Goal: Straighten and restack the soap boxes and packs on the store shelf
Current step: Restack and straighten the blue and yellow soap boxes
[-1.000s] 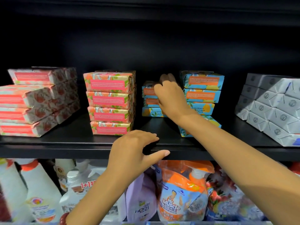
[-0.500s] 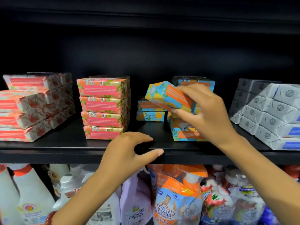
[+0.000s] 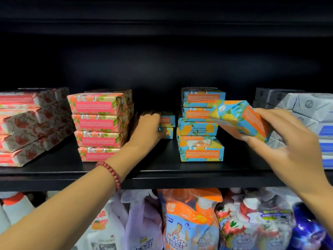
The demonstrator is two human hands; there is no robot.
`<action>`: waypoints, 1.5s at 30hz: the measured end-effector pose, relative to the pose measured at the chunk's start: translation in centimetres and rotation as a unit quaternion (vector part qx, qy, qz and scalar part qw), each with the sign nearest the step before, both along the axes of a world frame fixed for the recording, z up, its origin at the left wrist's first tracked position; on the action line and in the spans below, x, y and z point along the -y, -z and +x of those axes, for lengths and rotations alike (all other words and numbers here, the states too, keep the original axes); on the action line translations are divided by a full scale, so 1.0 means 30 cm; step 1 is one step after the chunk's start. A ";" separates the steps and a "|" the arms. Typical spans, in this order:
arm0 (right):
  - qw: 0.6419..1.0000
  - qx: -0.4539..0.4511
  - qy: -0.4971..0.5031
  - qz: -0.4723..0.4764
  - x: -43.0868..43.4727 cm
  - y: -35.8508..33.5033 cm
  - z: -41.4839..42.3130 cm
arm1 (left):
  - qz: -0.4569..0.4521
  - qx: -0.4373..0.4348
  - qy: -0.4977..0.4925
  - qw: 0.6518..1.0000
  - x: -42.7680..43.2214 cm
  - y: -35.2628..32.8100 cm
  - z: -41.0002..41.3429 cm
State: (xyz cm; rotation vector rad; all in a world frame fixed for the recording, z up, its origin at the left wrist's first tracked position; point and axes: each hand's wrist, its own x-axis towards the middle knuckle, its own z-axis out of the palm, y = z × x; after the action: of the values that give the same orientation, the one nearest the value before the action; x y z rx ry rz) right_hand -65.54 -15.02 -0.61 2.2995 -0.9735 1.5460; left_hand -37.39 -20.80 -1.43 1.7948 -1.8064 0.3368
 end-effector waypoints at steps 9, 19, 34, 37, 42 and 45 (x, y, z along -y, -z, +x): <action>1.000 0.011 0.003 -0.018 0.016 0.009 0.010 | -0.069 0.181 -0.061 0.979 -0.024 -0.004 -0.008; 0.999 -0.017 -0.013 -0.023 0.039 -0.009 0.025 | -0.151 0.029 -0.013 0.988 -0.184 -0.012 -0.039; 0.979 -0.202 -0.026 -0.021 0.110 0.033 0.155 | -0.239 -0.151 0.120 0.952 -0.355 -0.032 -0.022; 0.980 -0.196 -0.034 -0.014 0.113 0.050 0.146 | -0.237 -0.155 0.127 0.951 -0.360 -0.026 -0.018; 0.978 -0.207 -0.018 -0.010 0.104 0.072 0.138 | -0.245 -0.139 0.141 0.949 -0.364 -0.031 -0.026; 0.984 -0.173 -0.034 0.012 0.089 0.069 0.133 | -0.240 -0.083 0.152 0.955 -0.358 -0.047 -0.044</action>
State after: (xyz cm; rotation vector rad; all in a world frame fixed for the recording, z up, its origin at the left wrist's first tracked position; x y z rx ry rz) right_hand -61.56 -17.67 -2.67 2.5259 -0.8332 1.1033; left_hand -38.71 -10.06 -0.02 1.1585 -1.6716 0.4428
